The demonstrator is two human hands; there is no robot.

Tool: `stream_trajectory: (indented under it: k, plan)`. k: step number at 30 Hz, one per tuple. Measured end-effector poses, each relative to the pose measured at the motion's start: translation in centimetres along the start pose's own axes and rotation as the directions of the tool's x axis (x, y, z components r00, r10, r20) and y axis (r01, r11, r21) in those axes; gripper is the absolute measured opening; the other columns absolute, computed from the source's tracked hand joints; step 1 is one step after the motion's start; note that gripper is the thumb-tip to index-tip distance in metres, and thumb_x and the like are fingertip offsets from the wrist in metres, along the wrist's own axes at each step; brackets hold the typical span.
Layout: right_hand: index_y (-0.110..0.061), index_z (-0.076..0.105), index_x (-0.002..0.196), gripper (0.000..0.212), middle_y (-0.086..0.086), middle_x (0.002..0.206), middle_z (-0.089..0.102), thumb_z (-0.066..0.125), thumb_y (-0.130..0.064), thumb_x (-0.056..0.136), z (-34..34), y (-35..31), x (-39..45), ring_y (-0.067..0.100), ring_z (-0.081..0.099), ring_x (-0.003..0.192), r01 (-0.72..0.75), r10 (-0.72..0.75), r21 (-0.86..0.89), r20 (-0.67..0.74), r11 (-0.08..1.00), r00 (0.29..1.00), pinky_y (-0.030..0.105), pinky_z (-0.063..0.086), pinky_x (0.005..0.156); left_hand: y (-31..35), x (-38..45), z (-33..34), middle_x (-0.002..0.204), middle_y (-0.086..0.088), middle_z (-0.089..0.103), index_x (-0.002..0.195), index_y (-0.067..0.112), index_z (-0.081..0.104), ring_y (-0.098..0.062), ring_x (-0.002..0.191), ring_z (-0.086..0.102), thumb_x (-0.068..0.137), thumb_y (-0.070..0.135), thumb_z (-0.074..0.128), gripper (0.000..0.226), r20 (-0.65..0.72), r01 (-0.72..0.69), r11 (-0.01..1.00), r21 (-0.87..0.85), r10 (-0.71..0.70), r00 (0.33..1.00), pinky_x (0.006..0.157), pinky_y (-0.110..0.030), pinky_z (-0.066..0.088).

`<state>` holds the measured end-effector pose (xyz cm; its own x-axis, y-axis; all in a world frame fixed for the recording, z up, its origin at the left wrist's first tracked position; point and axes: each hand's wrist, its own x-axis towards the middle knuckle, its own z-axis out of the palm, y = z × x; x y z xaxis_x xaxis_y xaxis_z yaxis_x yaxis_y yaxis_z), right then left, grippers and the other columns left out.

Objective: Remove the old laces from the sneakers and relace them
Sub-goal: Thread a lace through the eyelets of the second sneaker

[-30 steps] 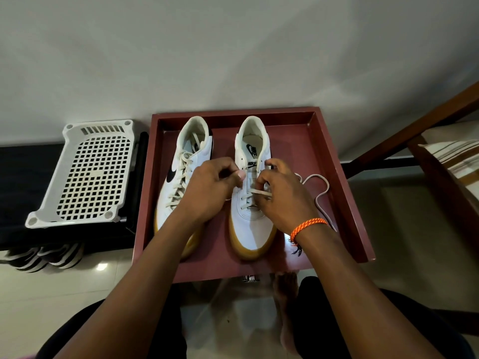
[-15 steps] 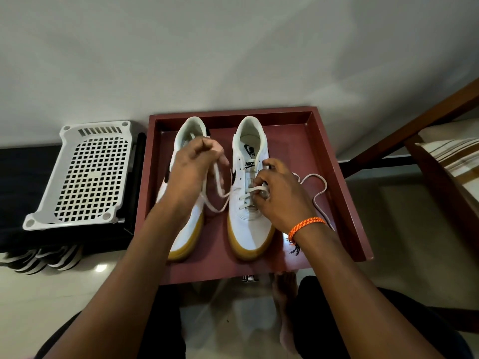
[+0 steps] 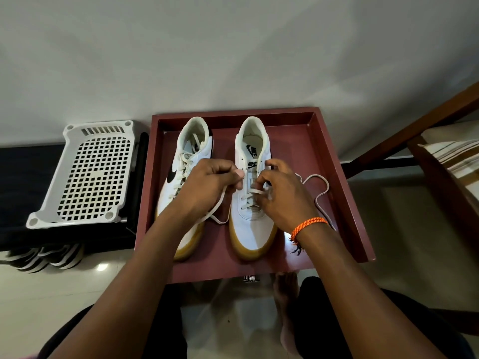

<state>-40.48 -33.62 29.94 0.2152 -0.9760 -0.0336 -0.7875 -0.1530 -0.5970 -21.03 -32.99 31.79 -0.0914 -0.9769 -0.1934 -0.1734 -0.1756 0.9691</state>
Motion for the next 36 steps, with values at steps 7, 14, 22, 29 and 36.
stream_trajectory:
  k: [7, 14, 22, 29, 36]
  plan:
    - [-0.027, 0.069, 0.089, 0.024, -0.009, 0.150, 0.046, 0.082, -0.008, 0.082, -0.1, 0.0, 0.1, 0.020, 0.060, 0.122, -0.034, 0.033, 0.062, 0.012, 0.998, 0.999, 0.044, 0.058, 0.088, 1.3, -0.7, -0.2, 0.080, -0.030, 0.060, 0.079, -0.007, 0.065, -0.031, 0.083, 0.055, 0.102, 0.018, 0.065, 0.034, 0.066, -0.011, 0.990, -0.138, 0.021, 0.998, 0.075, -0.031, 0.047]
    - [-0.032, 0.069, 0.097, 0.034, -0.011, 0.113, 0.053, 0.092, -0.023, 0.073, -0.2, -0.6, -0.1, 0.011, 0.058, 0.101, -0.017, 0.022, 0.252, -0.016, 0.968, 1.000, 0.025, 0.050, 0.079, 2.1, -1.1, 0.3, 0.102, -0.008, 0.062, 0.079, 0.001, 0.067, -0.017, 0.099, 0.065, 0.102, 0.014, 0.061, 0.027, 0.125, -0.022, 0.945, -0.327, 0.066, 0.990, 0.101, -0.044, 0.052]
    - [-0.016, 0.067, 0.079, 0.014, -0.007, 0.067, 0.063, 0.069, -0.013, 0.093, 1.2, -2.5, -0.7, 0.011, 0.058, 0.062, 0.142, -0.038, 0.303, -0.323, 0.942, 0.946, 0.041, 0.050, 0.059, 2.1, -1.2, 1.3, 0.126, -0.026, 0.064, 0.107, -0.016, 0.066, -0.023, 0.128, 0.063, 0.112, 0.020, 0.045, 0.041, 0.232, -0.079, 0.974, -0.212, 0.129, 0.964, 0.107, -0.032, 0.052]
    - [-0.012, 0.081, 0.101, 0.008, -0.004, 0.091, 0.078, 0.074, -0.014, 0.097, -1.9, -0.8, 0.5, 0.015, 0.074, 0.081, 0.216, 0.124, 0.482, -0.581, 0.849, 0.805, 0.038, 0.061, 0.075, 1.5, -1.1, 2.3, 0.101, -0.036, 0.065, 0.113, -0.011, 0.052, -0.024, 0.087, 0.067, 0.117, 0.017, 0.035, 0.033, 0.041, -0.110, 0.975, -0.191, 0.119, 0.992, 0.083, -0.032, 0.056]
    - [0.000, 0.078, 0.102, 0.013, 0.006, 0.073, 0.069, 0.076, -0.010, 0.096, -3.8, 0.8, 1.7, 0.017, 0.062, 0.062, 0.205, 0.511, 0.843, -0.476, 0.498, 0.716, 0.034, 0.058, 0.061, 2.8, -1.0, -0.4, 0.090, -0.015, 0.065, 0.119, 0.008, 0.058, -0.029, 0.084, 0.064, 0.114, 0.021, 0.036, 0.025, -0.132, -0.158, 0.776, -0.610, 0.098, 0.986, 0.102, -0.054, 0.051]
